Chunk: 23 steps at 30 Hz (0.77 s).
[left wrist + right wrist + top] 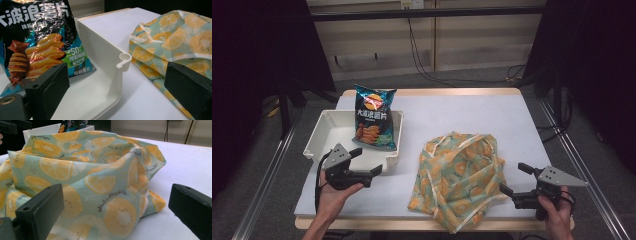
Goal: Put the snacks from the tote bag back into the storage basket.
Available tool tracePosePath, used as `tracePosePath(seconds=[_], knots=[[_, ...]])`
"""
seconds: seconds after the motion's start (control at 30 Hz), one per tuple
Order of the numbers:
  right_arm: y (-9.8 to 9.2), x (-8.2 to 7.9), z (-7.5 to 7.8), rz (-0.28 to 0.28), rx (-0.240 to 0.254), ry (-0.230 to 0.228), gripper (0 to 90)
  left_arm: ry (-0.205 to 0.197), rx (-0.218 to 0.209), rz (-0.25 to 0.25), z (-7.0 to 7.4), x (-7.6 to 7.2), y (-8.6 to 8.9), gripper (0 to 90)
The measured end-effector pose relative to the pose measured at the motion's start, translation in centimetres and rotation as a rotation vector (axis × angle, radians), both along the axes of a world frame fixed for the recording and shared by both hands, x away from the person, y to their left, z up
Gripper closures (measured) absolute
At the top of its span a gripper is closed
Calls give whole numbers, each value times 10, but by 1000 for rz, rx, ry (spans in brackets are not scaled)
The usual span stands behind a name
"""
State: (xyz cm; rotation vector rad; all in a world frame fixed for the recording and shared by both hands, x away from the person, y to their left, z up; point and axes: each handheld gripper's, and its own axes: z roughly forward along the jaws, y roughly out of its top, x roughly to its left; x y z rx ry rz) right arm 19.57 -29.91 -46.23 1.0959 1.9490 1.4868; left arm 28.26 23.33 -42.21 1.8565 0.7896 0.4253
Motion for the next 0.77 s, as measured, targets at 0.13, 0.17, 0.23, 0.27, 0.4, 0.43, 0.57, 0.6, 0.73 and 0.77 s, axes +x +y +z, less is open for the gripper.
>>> tracePosePath(seconds=[0.13, 0.17, 0.23, 0.27, 0.4, 0.43, 0.57, 0.6, 0.73, 0.77], knots=[[1, 0, 0, -1, -1, 0, 0, -6, 1, 11, 0, -8, 0, 55], [1, 0, 0, 0, -2, -1, 0, -4, -6, 6, -1, -10, -1, 55], [1, 0, 0, -1, -3, -1, 0, -7, 9, 3, -4, -17, -4, 56], [1, 0, 0, -2, -2, -1, 0, -12, -9, 0, -7, -20, -4, 57], [0, 0, -1, -7, -4, -1, 0, -22, -27, 5, -14, -30, -7, 57], [0, 0, -1, -5, -7, -2, 0, -25, -29, 8, -15, -32, -7, 57], [-1, -1, -1, -10, -10, -3, 0, -51, -53, 17, -25, -41, -6, 57], [-1, -1, -1, -11, -11, -2, 0, -52, -40, 15, -27, -43, -6, 57], [-6, -2, -2, -20, -13, -5, 0, -36, -63, 18, -32, -42, -7, 57], [-7, -1, -2, -20, -12, -5, 0, -28, -56, 8, -33, -41, -8, 57]])
